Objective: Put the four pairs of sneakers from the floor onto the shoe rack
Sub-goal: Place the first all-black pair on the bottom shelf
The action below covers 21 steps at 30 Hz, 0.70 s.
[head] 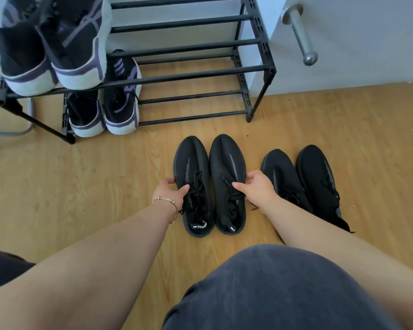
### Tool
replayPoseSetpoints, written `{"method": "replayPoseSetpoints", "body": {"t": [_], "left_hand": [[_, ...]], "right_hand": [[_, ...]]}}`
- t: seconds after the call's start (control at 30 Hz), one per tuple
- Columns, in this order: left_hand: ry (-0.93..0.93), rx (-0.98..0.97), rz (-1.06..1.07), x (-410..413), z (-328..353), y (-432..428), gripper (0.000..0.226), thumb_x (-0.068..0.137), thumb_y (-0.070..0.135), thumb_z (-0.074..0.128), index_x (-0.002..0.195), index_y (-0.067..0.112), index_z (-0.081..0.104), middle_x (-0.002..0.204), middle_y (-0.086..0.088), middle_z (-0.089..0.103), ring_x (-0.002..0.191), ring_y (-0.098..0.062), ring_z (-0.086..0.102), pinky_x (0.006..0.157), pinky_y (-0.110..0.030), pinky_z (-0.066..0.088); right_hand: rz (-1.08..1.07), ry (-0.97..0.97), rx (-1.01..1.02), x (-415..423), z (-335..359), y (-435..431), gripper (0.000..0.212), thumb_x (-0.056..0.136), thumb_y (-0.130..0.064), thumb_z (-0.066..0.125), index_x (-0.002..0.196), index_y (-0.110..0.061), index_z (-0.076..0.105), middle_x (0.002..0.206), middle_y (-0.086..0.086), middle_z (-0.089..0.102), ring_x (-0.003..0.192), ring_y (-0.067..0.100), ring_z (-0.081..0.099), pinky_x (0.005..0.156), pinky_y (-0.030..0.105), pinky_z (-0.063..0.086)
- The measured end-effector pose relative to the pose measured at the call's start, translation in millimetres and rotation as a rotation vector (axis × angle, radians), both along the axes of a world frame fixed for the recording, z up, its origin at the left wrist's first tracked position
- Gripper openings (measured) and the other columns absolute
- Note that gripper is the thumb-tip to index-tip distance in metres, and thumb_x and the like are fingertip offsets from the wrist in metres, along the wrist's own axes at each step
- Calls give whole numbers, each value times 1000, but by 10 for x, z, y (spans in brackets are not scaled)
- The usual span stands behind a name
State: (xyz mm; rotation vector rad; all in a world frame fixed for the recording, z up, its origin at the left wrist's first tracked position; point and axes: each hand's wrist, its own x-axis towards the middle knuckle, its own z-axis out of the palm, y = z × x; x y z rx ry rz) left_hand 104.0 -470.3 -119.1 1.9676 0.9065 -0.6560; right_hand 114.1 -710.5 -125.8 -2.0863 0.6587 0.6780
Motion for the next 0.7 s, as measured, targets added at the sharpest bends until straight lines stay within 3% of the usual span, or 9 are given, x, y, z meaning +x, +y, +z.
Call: {"method": "replayPoseSetpoints", "body": {"t": [0.17, 0.3, 0.47, 0.63, 0.7], "left_hand": [[-86, -45, 28, 481, 56, 163, 51, 88, 37, 72, 132, 21, 51, 95, 1, 75, 81, -19, 69, 78, -34, 55], [-145, -56, 50, 928, 78, 234, 50, 87, 36, 73, 131, 21, 53, 96, 2, 75, 93, -22, 71, 91, -40, 56], [-183, -42, 71, 1284, 24, 270, 50, 84, 38, 76, 128, 24, 55, 101, -2, 73, 92, -24, 71, 90, -39, 57], [-171, 9, 25, 1412, -26, 274, 51, 88, 39, 73, 132, 24, 54, 113, -4, 70, 102, -24, 68, 91, -35, 54], [-162, 15, 7, 1431, -33, 279, 51, 89, 39, 71, 135, 24, 53, 115, -3, 69, 104, -24, 67, 85, -32, 52]], "right_hand": [[-7, -74, 38, 498, 116, 130, 64, 82, -36, 80, 133, -12, 51, 118, 3, 64, 107, 23, 64, 93, 46, 57], [49, -121, 6, 938, 183, 204, 62, 84, -35, 78, 133, -11, 50, 116, 7, 65, 103, 26, 67, 91, 45, 57], [66, -158, -18, 1331, 204, 262, 59, 85, -34, 78, 131, -10, 51, 113, 5, 64, 101, 26, 67, 89, 44, 58], [85, -162, -48, 1429, 144, 311, 33, 88, -31, 76, 105, -19, 51, 103, 2, 64, 94, 22, 65, 81, 36, 55], [83, -156, -36, 1435, 95, 304, 31, 89, -30, 75, 107, -17, 54, 103, 1, 63, 94, 20, 62, 79, 33, 52]]}}
